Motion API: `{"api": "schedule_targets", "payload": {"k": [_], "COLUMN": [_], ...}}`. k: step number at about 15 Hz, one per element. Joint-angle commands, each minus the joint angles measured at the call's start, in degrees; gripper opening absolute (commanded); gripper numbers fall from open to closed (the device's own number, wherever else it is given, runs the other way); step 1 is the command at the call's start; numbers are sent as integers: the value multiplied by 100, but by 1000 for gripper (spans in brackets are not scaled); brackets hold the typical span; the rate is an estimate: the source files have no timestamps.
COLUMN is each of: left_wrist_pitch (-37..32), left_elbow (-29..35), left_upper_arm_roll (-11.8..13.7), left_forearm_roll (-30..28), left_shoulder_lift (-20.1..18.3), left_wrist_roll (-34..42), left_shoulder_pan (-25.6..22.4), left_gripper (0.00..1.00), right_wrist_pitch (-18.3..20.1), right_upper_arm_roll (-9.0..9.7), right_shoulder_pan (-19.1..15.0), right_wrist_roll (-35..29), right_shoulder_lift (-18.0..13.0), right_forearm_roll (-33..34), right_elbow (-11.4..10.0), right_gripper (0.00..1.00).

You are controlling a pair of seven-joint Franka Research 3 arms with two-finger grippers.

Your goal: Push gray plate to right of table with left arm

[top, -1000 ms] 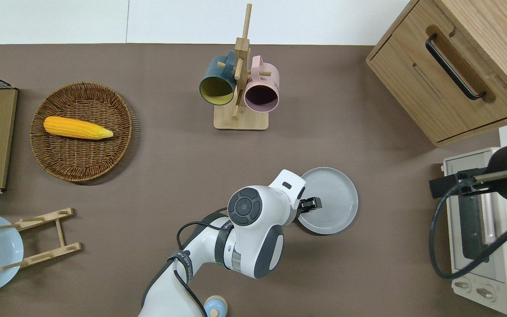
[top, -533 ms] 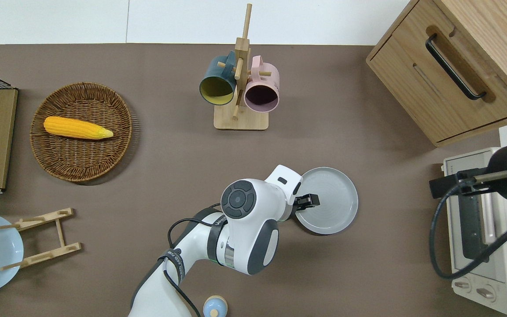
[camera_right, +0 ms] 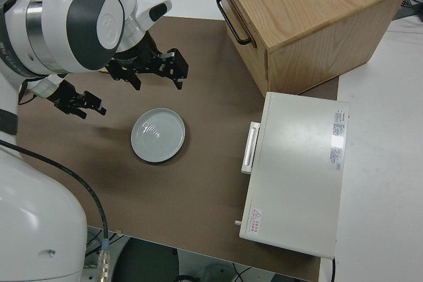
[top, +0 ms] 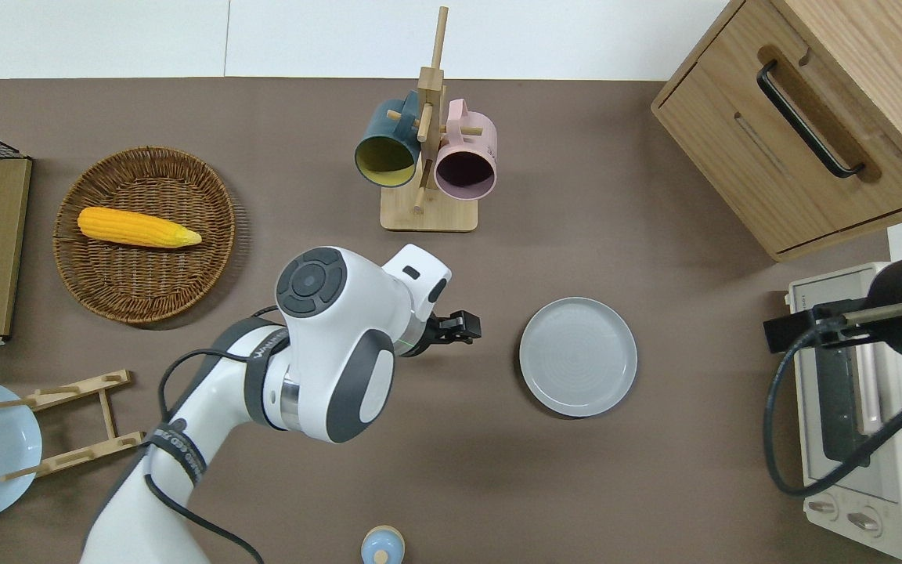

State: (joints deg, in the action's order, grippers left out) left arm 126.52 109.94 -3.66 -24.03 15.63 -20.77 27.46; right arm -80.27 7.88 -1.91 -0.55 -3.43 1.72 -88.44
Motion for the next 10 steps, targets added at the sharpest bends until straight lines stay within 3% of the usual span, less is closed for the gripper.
{"api": "schedule_targets", "payload": {"k": [1, 4, 10], "left_wrist_pitch": [-548, -926, -1411], "left_elbow": [221, 186, 151], "left_upper_arm_roll": [146, 269, 208], "left_forearm_roll": [486, 969, 1663], "left_shoulder_lift": [-446, -675, -1079], "left_wrist_roll": [555, 1126, 2252], "left_shoulder_pan": [-407, -837, -1962], "left_gripper": [991, 991, 991], "right_wrist_pitch": [81, 81, 81], "right_upper_arm_roll": [109, 109, 109], "right_shoulder_pan": [-135, -135, -135], "right_wrist_roll": [46, 46, 46], "right_shoulder_lift": [-53, -53, -53], "right_forearm_roll": [48, 48, 48], "right_elbow": [2, 2, 2], "right_gripper": [996, 996, 996]}}
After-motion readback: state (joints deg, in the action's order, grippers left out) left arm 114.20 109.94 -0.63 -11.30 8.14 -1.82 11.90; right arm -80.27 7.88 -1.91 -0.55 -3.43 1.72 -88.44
